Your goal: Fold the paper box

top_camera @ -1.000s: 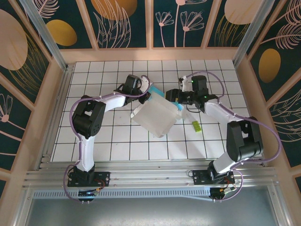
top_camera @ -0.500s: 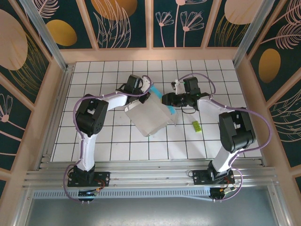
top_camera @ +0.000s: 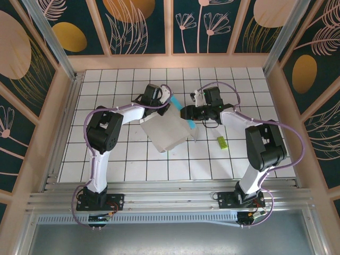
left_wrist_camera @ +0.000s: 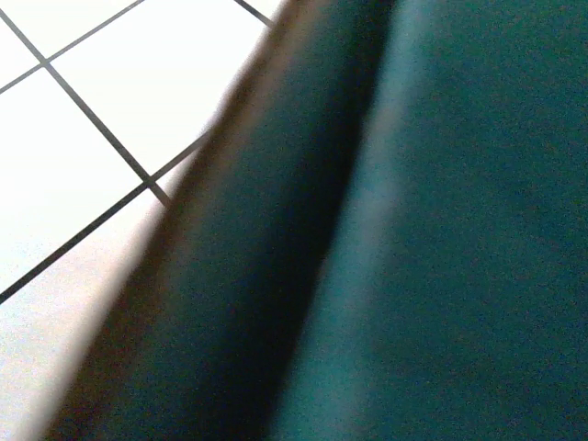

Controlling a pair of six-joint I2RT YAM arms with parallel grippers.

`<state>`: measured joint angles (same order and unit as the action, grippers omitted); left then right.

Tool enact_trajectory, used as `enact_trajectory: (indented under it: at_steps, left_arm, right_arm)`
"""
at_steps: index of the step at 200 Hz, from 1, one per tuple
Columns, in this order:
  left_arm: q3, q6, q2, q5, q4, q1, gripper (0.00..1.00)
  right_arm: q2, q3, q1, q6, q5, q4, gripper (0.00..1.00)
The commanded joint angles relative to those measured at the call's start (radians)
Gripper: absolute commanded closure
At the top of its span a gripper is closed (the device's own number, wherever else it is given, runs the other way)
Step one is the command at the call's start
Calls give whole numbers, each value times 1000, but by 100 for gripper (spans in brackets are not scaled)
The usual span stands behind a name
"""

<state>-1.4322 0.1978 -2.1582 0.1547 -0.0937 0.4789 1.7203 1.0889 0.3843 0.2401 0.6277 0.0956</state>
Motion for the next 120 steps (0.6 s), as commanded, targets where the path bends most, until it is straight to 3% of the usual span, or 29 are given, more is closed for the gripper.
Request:
enact_trajectory:
  at_steps: [1,19,42,93,120]
  left_arm:
    - [-4,3,-19,-57,-25,-6,84]
    - [-22,3,-34,-66,-9,-6,90]
    - [-6,-6,-28,-52,-24,-6,89]
    - [130,-67,101,-15,-152,-6,57]
    - [172,-94,157,-66,-163,-7,51]
  right_arm:
    - [22,18,15,-25,-25,62,53]
    - [19,18,18,-24,-31,65,53]
    - [11,17,20,-24,-38,63,53]
    - [-1,47,19,-34,-69,85,52]
    - [-14,60,20,-44,-88,92,46]
